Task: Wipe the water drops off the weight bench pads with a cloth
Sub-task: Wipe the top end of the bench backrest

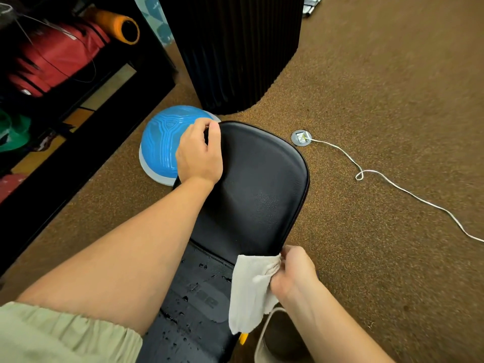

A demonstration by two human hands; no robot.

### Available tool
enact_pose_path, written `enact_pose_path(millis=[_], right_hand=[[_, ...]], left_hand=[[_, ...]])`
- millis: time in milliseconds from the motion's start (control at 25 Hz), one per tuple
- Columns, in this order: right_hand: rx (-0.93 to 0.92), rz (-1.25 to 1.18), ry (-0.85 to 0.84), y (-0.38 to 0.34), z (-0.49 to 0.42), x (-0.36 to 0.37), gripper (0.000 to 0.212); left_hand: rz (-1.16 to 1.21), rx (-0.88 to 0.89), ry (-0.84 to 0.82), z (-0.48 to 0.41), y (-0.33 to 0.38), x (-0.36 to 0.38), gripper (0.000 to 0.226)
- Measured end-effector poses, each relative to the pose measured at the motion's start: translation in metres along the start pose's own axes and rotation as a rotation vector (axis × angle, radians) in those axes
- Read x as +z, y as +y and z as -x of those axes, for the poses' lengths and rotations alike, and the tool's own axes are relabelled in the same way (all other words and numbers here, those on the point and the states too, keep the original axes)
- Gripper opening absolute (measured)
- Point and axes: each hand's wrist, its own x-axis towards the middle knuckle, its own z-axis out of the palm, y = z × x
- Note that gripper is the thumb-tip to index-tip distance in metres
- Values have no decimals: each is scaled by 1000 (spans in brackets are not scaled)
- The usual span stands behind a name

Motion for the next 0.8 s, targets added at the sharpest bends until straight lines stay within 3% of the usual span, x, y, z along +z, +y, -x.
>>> enact_pose_path(millis=[320,440,480,560,800], right_hand=[[240,224,-328,-21,-10,-23,26],[171,247,-408,-16,-29,-30,73],[163,259,-435,-13,-26,-30,72],[164,259,-483,-4,-20,-32,31],[242,243,-441,5,-24,-60,51]], left_hand=[[8,10,6,0,-1,0,46],[16,6,6,-1,-3,0,44],[18,2,4,-2,-3,0,43],[18,3,3,-2,-3,0,41],[21,5,2,-2,-3,-1,38]])
